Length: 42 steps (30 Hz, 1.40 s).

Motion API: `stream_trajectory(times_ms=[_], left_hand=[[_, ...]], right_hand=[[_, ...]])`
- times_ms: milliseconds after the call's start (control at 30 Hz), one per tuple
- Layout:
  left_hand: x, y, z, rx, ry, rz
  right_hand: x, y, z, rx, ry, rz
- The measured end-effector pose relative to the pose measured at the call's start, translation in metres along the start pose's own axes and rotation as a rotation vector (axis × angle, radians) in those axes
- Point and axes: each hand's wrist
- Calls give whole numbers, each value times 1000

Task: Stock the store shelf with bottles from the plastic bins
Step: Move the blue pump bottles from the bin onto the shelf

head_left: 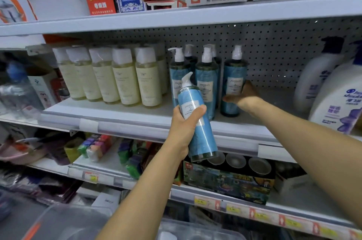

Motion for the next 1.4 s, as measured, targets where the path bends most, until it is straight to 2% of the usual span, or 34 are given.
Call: stream_trajectory(times_ms=[367, 500, 567, 667, 700, 767, 867, 933, 1067, 1167, 1400], left_hand=[[0, -3, 0, -18, -9, 15], [-2, -7, -3, -19, 10, 22], [-2, -8, -5, -20, 26, 32], [-3, -11, -5, -18, 42, 50], [-3, -12, -4, -14, 43, 58], [-4, -14, -1, -2, 42, 79], [-6, -14, 6, 19, 41, 136], [-7, -13, 11, 41, 43, 183], [-7, -10, 23, 114, 144, 279], [-10, -7, 33, 159, 201, 313], [-7, 14, 46, 311, 266, 206]], right_hand=[[-2, 23, -1, 7, -46, -4], [-2, 16, -4, 30, -154, 55], [-4, 3, -7, -16, -182, 65], [-1, -30, -10, -87, -89, 25], [1, -42, -11, -34, -22, -16], [7, -68, -14, 211, 109, -96], [16, -102, -11, 607, 87, -164], [20, -116, -2, 684, 58, -213], [20, -125, 8, 587, 97, -358], [13, -124, 2, 467, 123, -389], [10, -103, -14, 222, 152, -358]])
Point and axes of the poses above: each hand's wrist, its own y-axis towards the middle knuckle, its own z-axis out of the palm, x = y × z, and after that the axes turned 7 degrees about x, right-handed
